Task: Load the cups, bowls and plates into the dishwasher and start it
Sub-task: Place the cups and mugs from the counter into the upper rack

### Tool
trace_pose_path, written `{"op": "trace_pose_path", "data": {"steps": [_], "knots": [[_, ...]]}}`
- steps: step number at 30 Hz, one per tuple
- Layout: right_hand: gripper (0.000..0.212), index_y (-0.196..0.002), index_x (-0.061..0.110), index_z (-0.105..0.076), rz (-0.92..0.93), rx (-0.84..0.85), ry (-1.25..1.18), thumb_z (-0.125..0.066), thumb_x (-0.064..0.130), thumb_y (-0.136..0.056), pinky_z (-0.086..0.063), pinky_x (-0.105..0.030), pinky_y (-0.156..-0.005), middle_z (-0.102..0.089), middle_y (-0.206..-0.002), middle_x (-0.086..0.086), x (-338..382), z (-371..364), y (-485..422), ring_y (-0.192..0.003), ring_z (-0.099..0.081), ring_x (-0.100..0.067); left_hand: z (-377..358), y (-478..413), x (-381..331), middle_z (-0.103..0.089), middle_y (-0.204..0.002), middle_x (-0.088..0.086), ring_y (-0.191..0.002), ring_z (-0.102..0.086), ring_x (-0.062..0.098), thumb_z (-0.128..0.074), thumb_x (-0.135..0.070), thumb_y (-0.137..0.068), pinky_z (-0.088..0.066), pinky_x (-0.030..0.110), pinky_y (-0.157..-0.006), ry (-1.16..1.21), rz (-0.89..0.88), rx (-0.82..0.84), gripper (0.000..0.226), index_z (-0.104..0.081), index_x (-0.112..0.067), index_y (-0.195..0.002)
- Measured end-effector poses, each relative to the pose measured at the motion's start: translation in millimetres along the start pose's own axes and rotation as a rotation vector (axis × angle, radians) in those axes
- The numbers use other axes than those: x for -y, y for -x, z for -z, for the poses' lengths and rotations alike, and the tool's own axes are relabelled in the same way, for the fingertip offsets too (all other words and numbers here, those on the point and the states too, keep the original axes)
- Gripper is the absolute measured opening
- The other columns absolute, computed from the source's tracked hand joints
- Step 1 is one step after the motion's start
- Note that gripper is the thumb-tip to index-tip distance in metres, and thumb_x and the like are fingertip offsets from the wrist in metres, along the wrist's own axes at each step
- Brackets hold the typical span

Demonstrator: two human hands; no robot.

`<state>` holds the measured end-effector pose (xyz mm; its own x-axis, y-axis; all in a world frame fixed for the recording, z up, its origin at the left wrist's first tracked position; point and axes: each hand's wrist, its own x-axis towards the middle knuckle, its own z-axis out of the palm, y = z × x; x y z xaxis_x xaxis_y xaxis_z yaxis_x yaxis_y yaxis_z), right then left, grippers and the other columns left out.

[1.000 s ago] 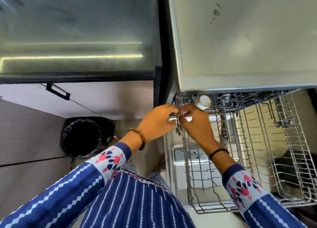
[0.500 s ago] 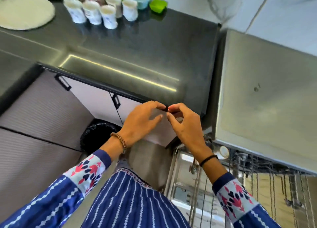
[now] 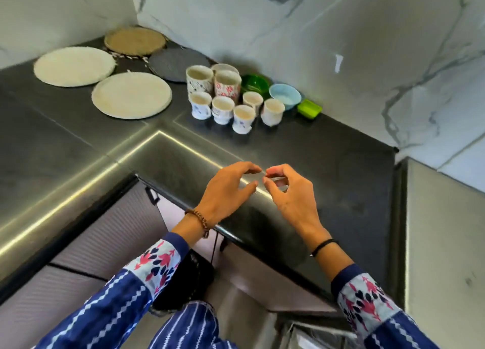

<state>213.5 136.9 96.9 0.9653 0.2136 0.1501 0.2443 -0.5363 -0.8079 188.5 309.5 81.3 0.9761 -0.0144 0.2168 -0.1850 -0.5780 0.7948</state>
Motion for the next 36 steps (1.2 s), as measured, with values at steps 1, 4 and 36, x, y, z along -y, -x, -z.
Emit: {"op": "trace_pose_path", "data": {"steps": [1, 4, 36], "knots": [[0.012, -0.103, 0.02, -0.069, 0.001, 0.008, 0.007, -0.071, 0.022, -0.091, -0.048, -0.011, -0.072, -0.069, -0.096, 0.014, 2, -7, -15, -0.085, -0.065, -0.001, 8, -11, 8, -0.066, -0.12, -0.011, -0.112, -0.059, 0.0, -0.067, -0.018, -0.088, -0.046, 0.018, -0.096, -0.001, 0.008, -0.003, 0.032, -0.064, -0.021, -0.12], [0.013, -0.104, 0.018, -0.069, -0.007, 0.019, 0.037, -0.071, 0.022, -0.091, -0.049, -0.01, -0.074, -0.07, -0.096, 0.011, 6, -27, -54, -0.085, -0.066, -0.004, 26, -42, 29, -0.066, -0.12, -0.008, -0.112, -0.059, 0.002, -0.067, -0.016, -0.088, -0.046, 0.02, -0.097, 0.007, 0.039, -0.025, 0.033, -0.064, -0.02, -0.121], [0.063, -0.129, 0.04, -0.06, -0.402, -0.024, -0.338, -0.085, 0.048, -0.072, -0.049, -0.024, -0.097, -0.067, -0.123, 0.021, -14, -56, -140, -0.118, -0.06, 0.002, 3, -136, 80, -0.059, -0.13, -0.006, -0.116, -0.057, 0.007, -0.073, -0.027, -0.085, -0.049, 0.027, -0.1, 0.162, 0.156, -0.007, 0.056, -0.049, -0.025, -0.135]]}}
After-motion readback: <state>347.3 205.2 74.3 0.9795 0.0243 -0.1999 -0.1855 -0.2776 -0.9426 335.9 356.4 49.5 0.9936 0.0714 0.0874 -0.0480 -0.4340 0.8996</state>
